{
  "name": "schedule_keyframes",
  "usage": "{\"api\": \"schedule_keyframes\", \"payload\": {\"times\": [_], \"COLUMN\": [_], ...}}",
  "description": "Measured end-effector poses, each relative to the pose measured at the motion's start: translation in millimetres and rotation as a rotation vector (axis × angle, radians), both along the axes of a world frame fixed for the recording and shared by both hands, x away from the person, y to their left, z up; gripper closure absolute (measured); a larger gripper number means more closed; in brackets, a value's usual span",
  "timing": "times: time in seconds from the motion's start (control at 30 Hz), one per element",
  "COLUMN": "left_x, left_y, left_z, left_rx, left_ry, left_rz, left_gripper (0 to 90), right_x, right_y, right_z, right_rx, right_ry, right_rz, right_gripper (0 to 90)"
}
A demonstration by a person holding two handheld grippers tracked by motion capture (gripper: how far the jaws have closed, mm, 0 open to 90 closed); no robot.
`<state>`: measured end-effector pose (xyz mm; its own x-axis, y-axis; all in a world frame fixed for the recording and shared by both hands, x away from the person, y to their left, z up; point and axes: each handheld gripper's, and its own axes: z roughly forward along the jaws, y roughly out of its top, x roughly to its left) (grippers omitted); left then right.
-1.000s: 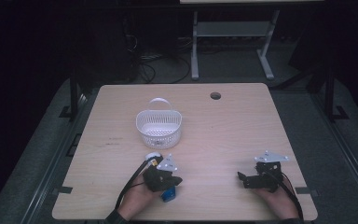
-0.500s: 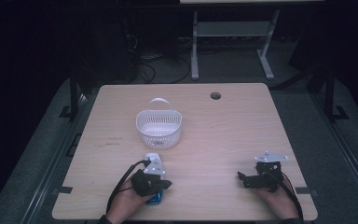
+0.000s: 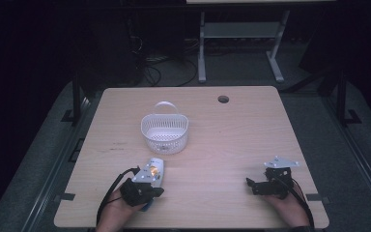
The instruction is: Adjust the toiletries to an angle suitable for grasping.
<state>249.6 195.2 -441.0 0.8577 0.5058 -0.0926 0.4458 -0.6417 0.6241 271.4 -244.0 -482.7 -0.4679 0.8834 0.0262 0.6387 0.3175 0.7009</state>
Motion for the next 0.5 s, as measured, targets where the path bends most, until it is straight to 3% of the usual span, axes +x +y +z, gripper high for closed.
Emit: {"api": "schedule_keyframes", "payload": {"times": [0.5], "left_x": [-1.8], "left_y": [35.3], "left_z": [1.5], "left_rx": [-0.002], "left_ry": [-0.004], "left_rz": [0.09], "left_gripper": [89.9], "right_x": [0.3], "right_y": [0.1], "right_z": [0.0], "right_rx": [0.0], "right_ry": [0.0], "right_rz": [-0.003], "right_gripper": [1.2]}}
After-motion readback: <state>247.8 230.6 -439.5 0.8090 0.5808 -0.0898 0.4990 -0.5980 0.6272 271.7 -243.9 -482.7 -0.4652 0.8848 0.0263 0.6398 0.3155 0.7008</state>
